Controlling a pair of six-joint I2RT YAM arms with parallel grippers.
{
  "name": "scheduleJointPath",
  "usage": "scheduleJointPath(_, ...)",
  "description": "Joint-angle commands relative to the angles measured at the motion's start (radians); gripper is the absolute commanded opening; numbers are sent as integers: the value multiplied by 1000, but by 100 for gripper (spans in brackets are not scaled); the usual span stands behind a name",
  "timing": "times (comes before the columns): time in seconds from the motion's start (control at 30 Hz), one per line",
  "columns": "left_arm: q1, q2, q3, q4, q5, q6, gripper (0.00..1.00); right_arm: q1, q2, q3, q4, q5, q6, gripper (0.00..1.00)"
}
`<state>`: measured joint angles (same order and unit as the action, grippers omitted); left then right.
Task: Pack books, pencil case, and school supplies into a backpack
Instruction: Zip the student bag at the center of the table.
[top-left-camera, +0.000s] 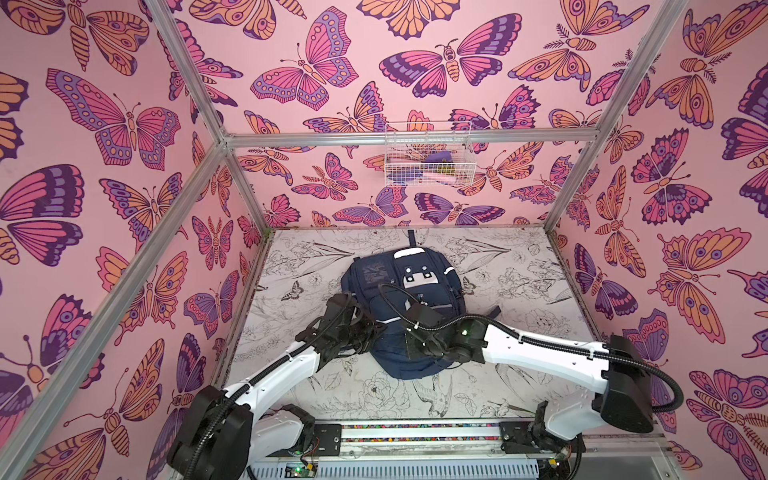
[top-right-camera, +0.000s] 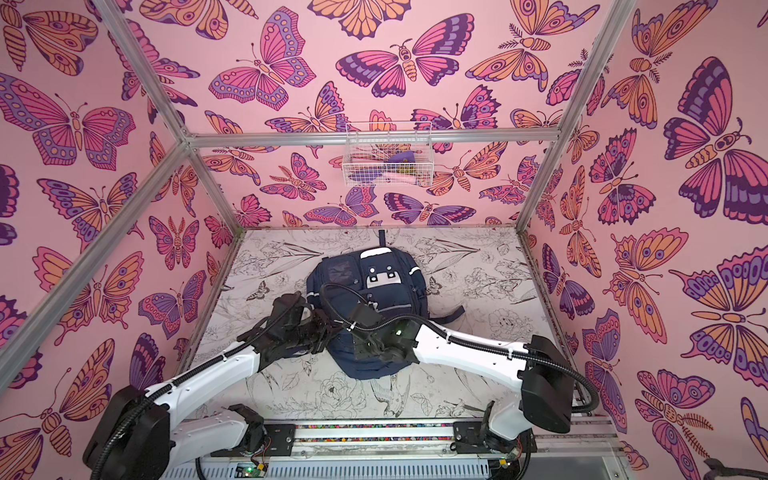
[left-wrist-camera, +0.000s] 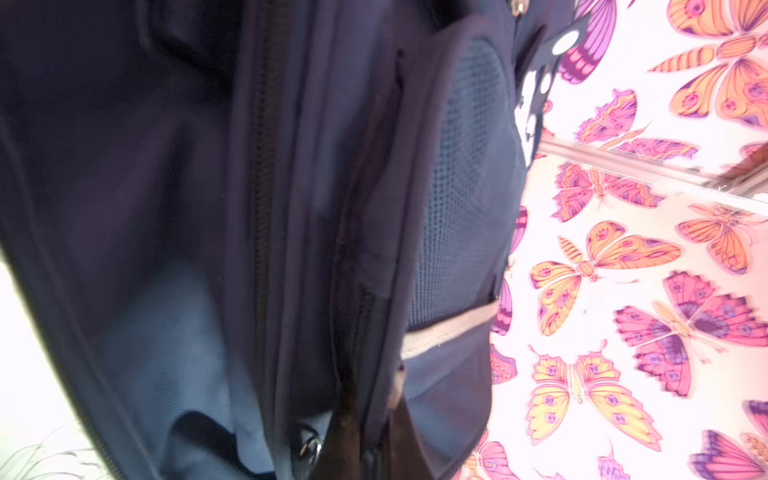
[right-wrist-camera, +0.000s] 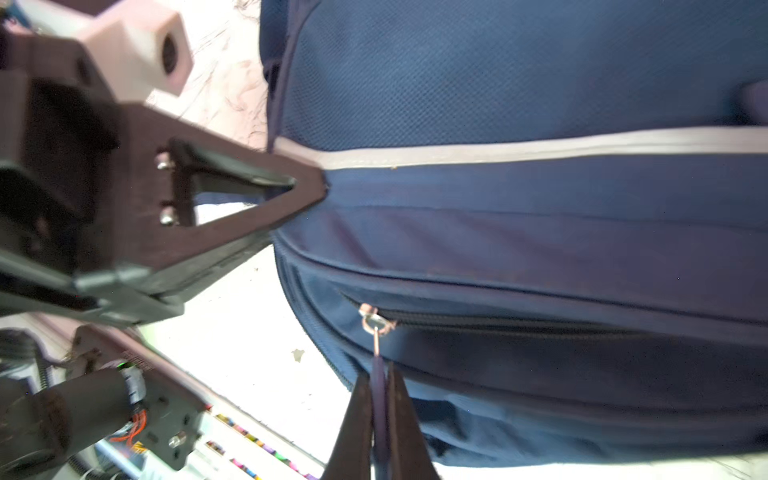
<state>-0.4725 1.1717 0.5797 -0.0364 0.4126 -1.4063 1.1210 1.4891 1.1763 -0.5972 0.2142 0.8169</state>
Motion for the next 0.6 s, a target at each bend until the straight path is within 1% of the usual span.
scheduleJointPath(0.0,31,-1,12,-42,-110,78,0,4,-119,-24,-201,164,42,0)
scheduleJointPath(0.13,52,-15,35,-123,-153,158,0,-57,-211,-93,-282,208,48,0)
scheduleJointPath(0.23,86,-16,38,-158,-145,195,0,-154,-279,-158,-319,204,38,0)
scheduleJointPath(0.33,126,-12,40,-180,-131,239,0,-238,-330,-199,-324,205,1,0)
scheduleJointPath(0.43,212,9,56,-212,-107,322,0,-295,-357,-205,-354,224,-22,0)
scheduleJointPath(0.5,282,38,89,-252,-88,406,0,-323,-367,-205,-362,239,-39,0)
scheduleJointPath(0.57,329,65,124,-294,-81,473,0,-368,-362,-210,-354,243,-56,0)
